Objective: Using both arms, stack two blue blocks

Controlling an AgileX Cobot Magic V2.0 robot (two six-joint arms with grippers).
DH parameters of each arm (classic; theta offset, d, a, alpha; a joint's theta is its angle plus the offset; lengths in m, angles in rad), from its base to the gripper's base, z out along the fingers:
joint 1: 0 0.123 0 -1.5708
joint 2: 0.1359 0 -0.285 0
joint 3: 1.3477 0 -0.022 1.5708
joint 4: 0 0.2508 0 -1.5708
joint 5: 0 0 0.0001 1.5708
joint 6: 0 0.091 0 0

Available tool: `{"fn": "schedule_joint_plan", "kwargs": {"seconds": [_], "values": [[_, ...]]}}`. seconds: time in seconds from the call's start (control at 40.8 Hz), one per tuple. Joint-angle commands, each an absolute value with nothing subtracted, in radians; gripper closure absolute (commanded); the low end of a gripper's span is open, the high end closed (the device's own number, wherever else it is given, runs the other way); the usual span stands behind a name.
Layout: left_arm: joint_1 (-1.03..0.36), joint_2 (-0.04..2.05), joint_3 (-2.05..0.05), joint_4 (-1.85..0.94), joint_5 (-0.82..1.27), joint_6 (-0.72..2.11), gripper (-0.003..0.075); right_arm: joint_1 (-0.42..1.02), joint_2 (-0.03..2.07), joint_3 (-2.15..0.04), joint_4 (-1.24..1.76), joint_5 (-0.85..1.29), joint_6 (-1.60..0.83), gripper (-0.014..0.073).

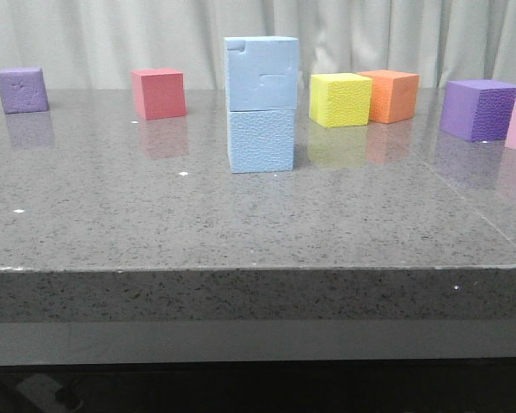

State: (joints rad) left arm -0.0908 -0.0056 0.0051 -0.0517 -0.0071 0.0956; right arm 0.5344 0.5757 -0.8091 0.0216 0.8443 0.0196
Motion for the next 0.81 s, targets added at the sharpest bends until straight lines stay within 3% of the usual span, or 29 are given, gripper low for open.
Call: {"fn": "schedule_joint_plan", "kwargs": {"seconds": [0.0,0.27,0.564,0.785], "values": [[-0.094,-0.023,0.008,-0.058,-0.094,0.093,0.0741,0.453,0.527,-0.772,-0.018,0.734,0.014,0.0713],[-0.094,-0.023,0.008,-0.058,-0.094,0.093,0.0741,0.209,0.241,-0.395,-0.017,0.333,0.014,0.0713],[-0.094,-0.023,0.008,-0.058,-0.094,0.093,0.0741,0.072,0.019,-0.016,0.0,-0.048,0.015,0.0713],[-0.094,-0.023,0.008,-0.058,-0.094,0.093,0.0741,0.025,-0.029,0.021,0.007,-0.119,0.015,0.0713]]}}
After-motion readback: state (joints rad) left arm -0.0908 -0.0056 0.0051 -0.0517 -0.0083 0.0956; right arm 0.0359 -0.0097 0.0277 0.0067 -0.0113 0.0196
